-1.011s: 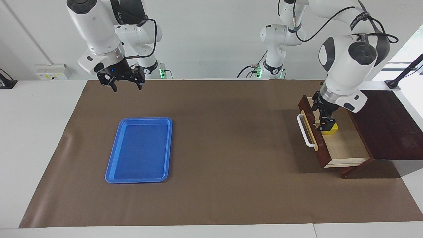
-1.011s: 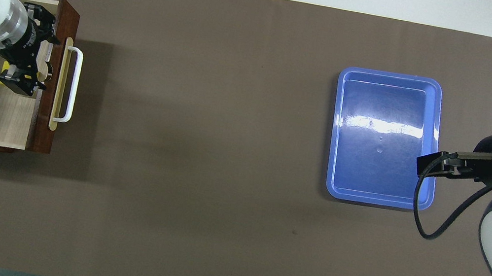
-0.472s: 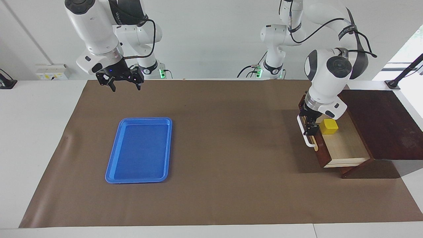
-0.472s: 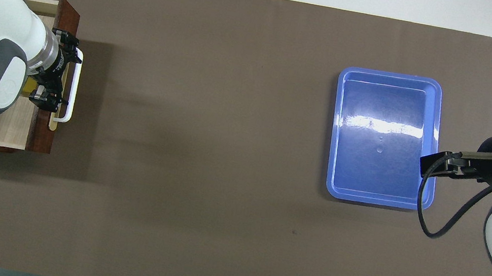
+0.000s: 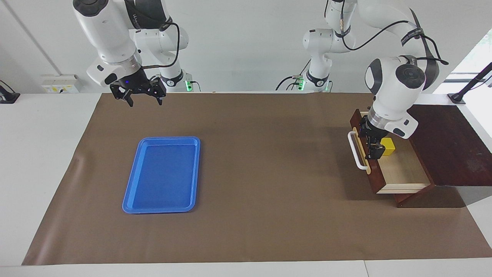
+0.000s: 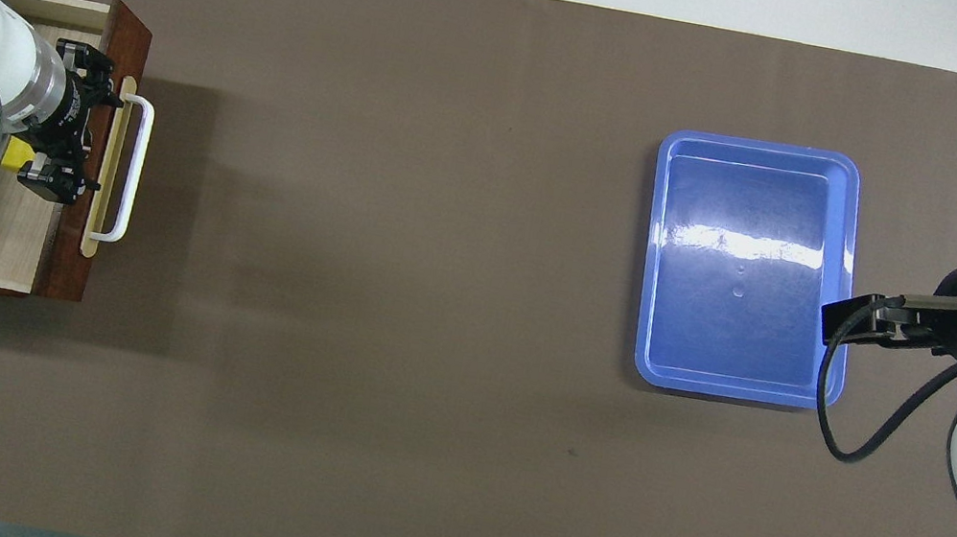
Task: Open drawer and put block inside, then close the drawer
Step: 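Push the open drawer shut with the left gripper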
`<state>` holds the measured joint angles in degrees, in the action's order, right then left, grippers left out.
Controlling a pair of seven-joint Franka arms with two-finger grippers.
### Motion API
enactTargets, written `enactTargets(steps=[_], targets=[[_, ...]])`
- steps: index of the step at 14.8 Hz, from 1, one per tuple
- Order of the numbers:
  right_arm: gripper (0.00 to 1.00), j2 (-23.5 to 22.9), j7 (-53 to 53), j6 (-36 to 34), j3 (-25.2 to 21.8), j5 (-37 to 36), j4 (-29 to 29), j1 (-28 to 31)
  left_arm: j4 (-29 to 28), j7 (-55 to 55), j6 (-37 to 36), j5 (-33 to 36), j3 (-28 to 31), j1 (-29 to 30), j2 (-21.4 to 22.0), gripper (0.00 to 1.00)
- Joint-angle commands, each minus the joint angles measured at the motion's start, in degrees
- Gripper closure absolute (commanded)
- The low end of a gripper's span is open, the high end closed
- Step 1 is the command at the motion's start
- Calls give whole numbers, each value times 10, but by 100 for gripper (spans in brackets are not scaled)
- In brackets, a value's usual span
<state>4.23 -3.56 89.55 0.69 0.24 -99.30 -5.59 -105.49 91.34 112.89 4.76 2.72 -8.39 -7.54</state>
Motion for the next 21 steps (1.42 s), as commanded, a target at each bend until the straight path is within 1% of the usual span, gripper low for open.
enactTargets(steps=[1, 4, 9, 14, 19, 21], targets=[[0, 13, 15, -2, 4, -9, -11, 8, -18, -40, 20, 10, 2, 36, 14, 0], [0, 13, 15, -2, 4, -9, -12, 8, -18, -63, 22, 17, 2, 63, 13, 0], [0, 13, 15, -2, 4, -9, -12, 8, -23, -106, 46, 17, 1, 111, 14, 0], [0, 13, 15, -2, 5, -9, -12, 8, -23, -135, 48, 17, 1, 136, 14, 0], [0, 13, 15, -2, 4, -9, -11, 8, -20, -144, 45, 17, 1, 141, 14, 0], [0, 13, 15, -2, 5, -9, -11, 8, 0, -152, 20, 17, 1, 132, 10, 0]])
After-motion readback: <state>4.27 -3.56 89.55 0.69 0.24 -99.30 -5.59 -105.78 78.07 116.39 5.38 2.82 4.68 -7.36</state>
